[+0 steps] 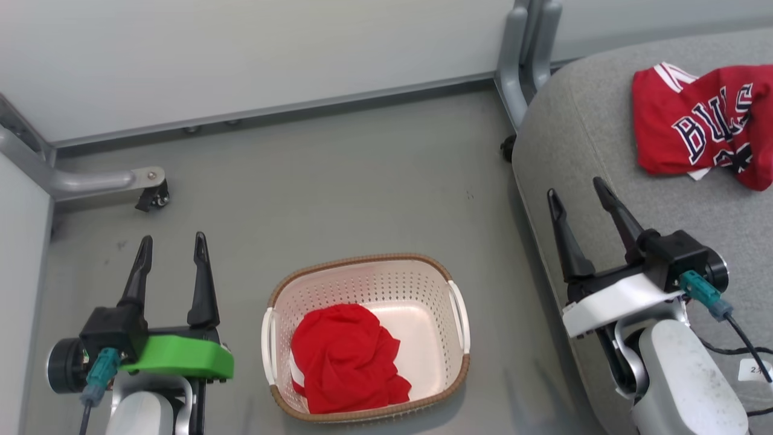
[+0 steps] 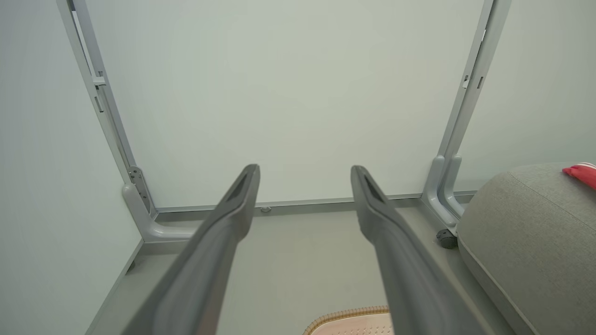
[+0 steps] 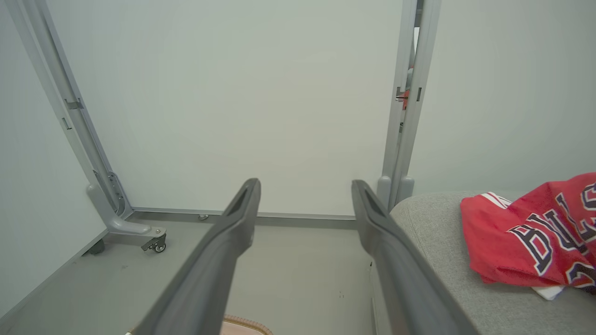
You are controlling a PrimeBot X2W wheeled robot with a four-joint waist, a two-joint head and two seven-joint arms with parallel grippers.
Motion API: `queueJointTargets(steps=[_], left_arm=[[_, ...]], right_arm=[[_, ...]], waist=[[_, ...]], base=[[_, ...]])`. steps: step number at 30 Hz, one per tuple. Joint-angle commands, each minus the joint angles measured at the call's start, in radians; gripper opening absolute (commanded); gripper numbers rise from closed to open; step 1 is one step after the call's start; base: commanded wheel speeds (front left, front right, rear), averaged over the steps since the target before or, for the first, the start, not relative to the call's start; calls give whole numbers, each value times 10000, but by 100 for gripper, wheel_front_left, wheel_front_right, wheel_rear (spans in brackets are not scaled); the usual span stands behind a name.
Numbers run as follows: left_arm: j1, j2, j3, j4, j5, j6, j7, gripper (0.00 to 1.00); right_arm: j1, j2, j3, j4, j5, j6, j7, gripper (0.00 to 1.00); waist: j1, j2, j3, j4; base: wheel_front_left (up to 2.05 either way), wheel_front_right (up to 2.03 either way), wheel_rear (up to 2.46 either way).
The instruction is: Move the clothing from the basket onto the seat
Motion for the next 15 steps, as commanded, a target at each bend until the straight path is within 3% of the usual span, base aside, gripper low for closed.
queueJointTargets(steps=[1,15], left_arm=[[267,-64,77,-36,122,-91,-5,100],[1243,-438,201,-438,719,-706,-5,100]], right_arm=[[267,-4,22,-99,-58,-10,-16,100],[1957,286,-187,-898,-321,-10,-16,100]], waist=[[1,0,-408,261],[1,0,-1134,282]], base=[[0,0,0],[0,0,0]])
